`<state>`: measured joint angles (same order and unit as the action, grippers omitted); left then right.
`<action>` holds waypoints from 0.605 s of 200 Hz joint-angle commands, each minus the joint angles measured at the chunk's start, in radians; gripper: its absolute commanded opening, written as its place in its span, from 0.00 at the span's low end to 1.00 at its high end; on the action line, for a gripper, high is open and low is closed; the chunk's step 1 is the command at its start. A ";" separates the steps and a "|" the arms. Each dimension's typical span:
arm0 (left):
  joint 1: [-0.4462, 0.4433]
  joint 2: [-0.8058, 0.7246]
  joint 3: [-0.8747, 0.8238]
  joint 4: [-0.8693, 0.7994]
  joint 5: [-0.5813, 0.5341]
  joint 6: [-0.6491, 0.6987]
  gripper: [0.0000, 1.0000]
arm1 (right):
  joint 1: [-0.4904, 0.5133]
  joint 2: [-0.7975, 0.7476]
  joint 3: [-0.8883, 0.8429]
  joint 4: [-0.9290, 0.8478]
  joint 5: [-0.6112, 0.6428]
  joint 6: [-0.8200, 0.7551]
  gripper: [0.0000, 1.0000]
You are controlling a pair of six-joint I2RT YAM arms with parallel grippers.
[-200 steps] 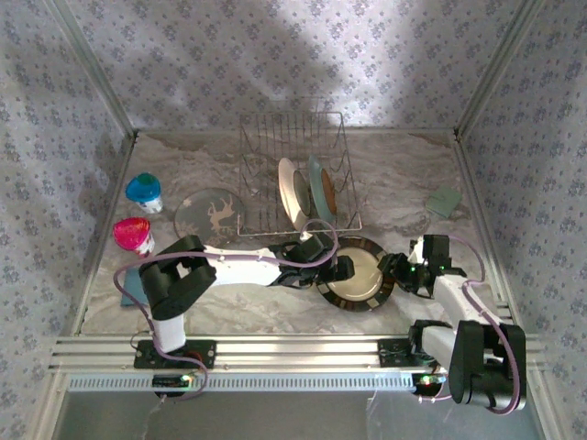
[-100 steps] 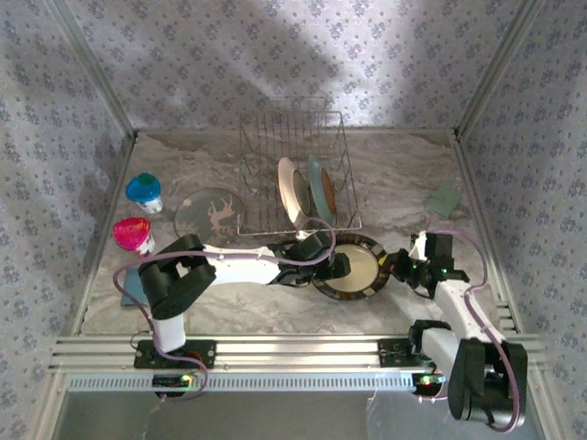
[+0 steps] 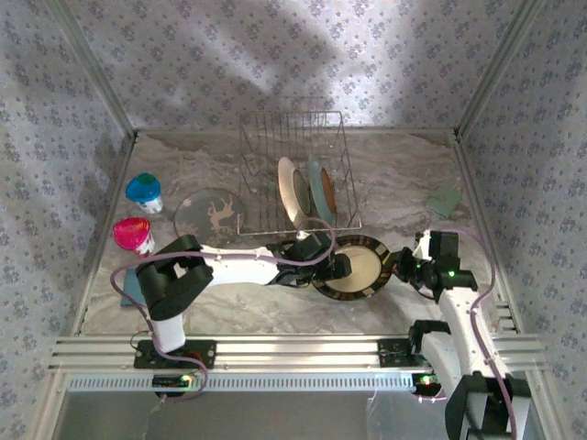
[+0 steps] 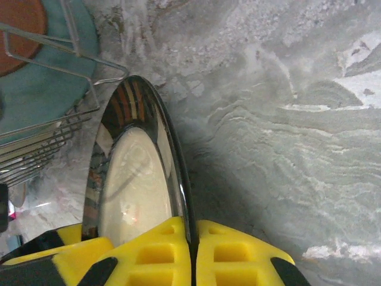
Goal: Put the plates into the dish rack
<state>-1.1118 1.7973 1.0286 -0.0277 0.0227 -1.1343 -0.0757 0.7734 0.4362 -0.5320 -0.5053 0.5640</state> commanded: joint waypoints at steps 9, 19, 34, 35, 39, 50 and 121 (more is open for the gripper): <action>-0.029 -0.108 0.011 0.082 0.045 0.037 0.99 | 0.016 -0.048 0.083 -0.173 0.001 -0.044 0.00; -0.030 -0.122 0.007 0.073 0.037 0.040 0.99 | 0.014 -0.055 0.100 -0.190 0.004 -0.046 0.00; -0.030 -0.143 0.000 0.062 0.021 0.048 1.00 | 0.012 -0.057 0.121 -0.213 0.016 -0.035 0.00; -0.030 -0.143 0.000 0.062 0.020 0.049 1.00 | 0.012 -0.057 0.123 -0.214 0.019 -0.034 0.00; -0.029 -0.149 -0.002 0.059 0.015 0.050 0.99 | 0.013 -0.057 0.128 -0.222 0.025 -0.031 0.00; -0.028 -0.160 -0.005 0.052 0.007 0.056 0.99 | 0.013 -0.054 0.144 -0.237 0.041 -0.031 0.00; -0.020 -0.154 -0.013 0.055 0.000 0.064 0.99 | 0.005 -0.052 0.170 -0.213 -0.013 0.015 0.00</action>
<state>-1.1271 1.6848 1.0054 -0.0528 0.0326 -1.1004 -0.0742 0.7273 0.5697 -0.7269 -0.4824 0.5686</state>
